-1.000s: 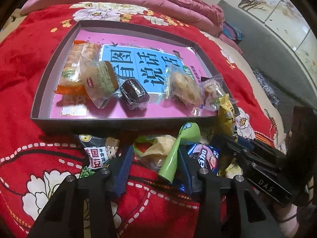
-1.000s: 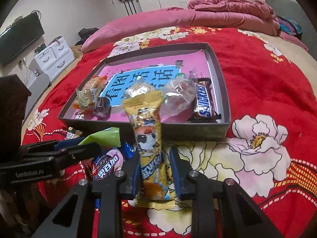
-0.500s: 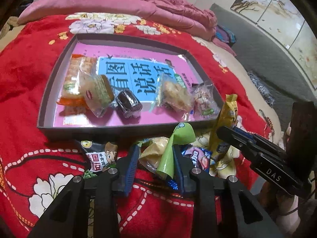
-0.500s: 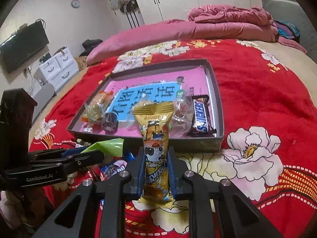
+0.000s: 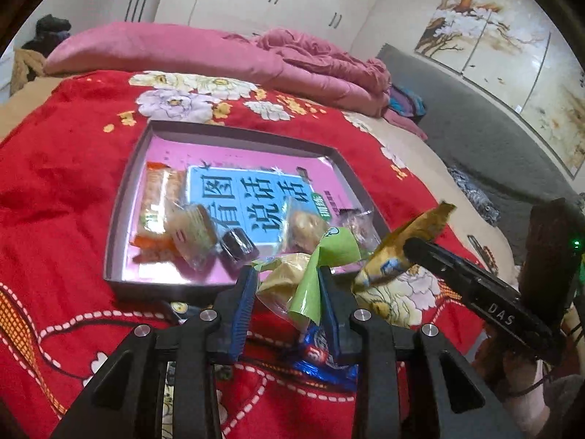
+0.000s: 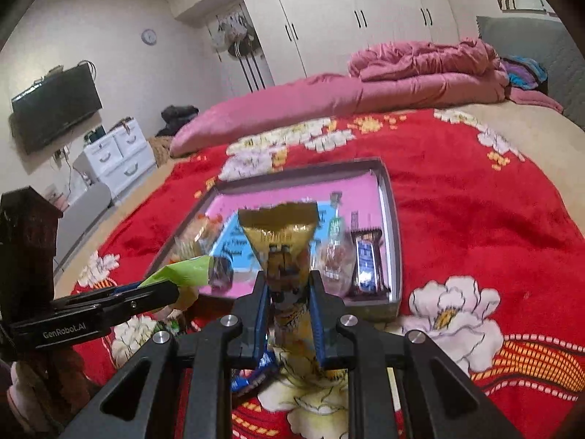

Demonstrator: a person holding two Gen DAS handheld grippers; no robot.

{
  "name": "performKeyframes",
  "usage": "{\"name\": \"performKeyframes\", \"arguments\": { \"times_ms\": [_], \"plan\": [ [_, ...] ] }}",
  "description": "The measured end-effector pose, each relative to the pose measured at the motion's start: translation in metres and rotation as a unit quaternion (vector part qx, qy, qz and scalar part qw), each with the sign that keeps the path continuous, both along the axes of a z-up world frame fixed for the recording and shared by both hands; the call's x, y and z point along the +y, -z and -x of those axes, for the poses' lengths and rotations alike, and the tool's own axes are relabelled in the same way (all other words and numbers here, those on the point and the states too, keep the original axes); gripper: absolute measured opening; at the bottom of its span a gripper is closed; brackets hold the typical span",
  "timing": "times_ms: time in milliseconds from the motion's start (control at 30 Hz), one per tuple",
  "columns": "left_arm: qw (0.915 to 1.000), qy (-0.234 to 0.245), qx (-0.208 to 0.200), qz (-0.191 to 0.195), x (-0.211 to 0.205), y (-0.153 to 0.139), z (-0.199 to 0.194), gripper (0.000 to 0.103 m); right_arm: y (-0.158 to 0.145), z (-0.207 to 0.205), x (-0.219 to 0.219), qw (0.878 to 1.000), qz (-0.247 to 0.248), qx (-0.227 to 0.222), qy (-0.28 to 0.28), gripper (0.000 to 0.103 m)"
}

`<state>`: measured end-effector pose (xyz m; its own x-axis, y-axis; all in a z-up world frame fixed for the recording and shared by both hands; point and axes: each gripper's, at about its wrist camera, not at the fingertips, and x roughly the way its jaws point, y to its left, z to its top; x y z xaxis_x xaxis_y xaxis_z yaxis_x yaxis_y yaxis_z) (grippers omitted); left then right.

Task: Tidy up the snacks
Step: 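Carry the milk-stick bag left while the right tool carries the wafer stick over the tray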

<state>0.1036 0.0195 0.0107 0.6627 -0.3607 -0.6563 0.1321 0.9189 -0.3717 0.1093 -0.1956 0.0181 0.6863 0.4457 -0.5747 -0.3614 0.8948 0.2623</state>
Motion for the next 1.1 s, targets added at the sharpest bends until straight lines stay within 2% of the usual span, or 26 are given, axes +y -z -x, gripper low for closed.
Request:
{"name": "performKeyframes", "arguments": {
  "times_ms": [400, 867, 1100],
  "plan": [
    [0.9995, -0.025, -0.008, -0.017, 0.002, 0.002, -0.019, 0.035, -0.009, -0.024, 0.005, 0.999, -0.024, -0.023, 0.010, 0.021],
    [0.9979, -0.012, -0.002, -0.063, -0.021, 0.015, -0.043, 0.035, -0.003, -0.045, 0.004, 0.998, -0.056, -0.010, 0.016, 0.021],
    [0.9963, 0.001, -0.007, -0.086, -0.032, 0.017, -0.044, 0.035, 0.005, -0.058, 0.011, 0.998, -0.055, 0.001, 0.006, 0.021]
  ]
}}
